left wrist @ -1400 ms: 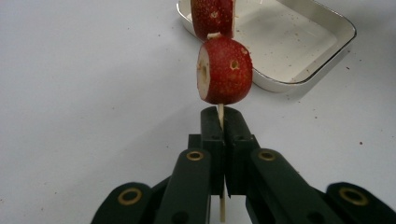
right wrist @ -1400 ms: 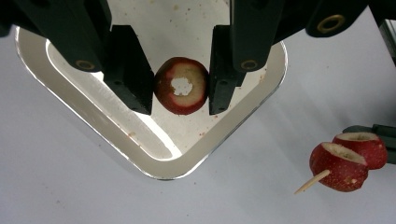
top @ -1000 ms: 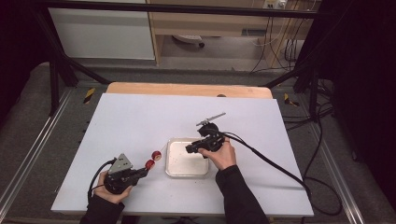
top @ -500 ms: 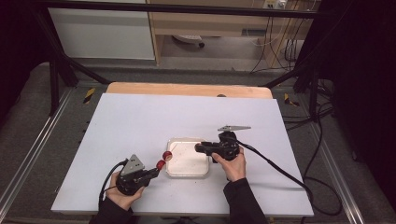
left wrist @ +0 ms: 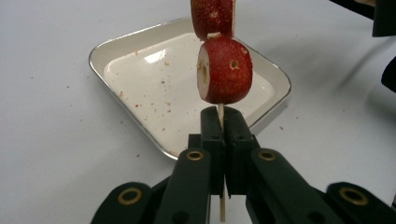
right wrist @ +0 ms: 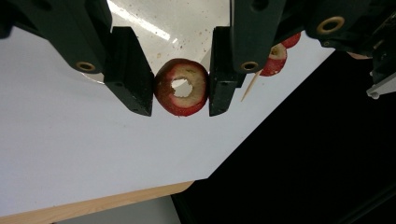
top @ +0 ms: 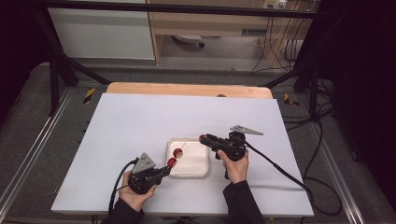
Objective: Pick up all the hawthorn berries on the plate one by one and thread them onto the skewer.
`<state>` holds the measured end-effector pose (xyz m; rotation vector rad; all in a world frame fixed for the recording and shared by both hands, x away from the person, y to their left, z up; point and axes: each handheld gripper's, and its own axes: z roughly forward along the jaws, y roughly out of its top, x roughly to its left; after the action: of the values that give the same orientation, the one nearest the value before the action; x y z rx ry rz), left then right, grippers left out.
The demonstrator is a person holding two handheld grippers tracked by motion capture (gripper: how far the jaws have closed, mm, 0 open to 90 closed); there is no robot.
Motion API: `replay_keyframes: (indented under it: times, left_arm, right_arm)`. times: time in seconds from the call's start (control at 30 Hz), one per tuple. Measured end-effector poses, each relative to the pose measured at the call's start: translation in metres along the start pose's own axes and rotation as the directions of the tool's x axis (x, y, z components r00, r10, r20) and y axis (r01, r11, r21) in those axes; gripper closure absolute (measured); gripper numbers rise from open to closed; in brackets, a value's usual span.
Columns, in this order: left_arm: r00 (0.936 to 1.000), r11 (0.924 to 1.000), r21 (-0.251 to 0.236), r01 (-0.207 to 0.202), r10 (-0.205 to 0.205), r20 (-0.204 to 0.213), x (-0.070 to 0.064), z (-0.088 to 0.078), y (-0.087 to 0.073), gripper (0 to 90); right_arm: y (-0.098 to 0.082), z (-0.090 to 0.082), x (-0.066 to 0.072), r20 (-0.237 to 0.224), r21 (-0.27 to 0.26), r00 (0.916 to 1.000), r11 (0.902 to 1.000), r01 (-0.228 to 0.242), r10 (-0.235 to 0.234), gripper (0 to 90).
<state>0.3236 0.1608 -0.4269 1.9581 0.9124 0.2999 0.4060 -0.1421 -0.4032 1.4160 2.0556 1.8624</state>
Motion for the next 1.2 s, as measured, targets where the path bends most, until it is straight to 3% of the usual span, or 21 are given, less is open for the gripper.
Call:
replay_keyframes:
  times: [0.47,0.87,1.2]
  left_arm:
    - [0.9996,0.9993,-0.026,0.025,-0.025,0.011,-0.014,0.012,0.003,87.9]
    - [0.9966,0.9962,-0.047,0.074,-0.072,0.041,-0.027,0.021,0.011,87.9]
    - [0.9956,0.9935,-0.070,0.090,-0.088,0.033,-0.033,0.029,0.017,87.9]
  right_arm:
    - [0.004,-0.002,0.003,-0.027,-0.115,0.9994,0.9931,-0.024,0.021,61.7]
    - [0.005,0.000,0.004,-0.035,-0.206,0.9986,0.9775,-0.045,0.039,61.7]
    - [0.002,0.003,0.005,-0.043,-0.264,0.9982,0.9630,-0.053,0.043,61.7]
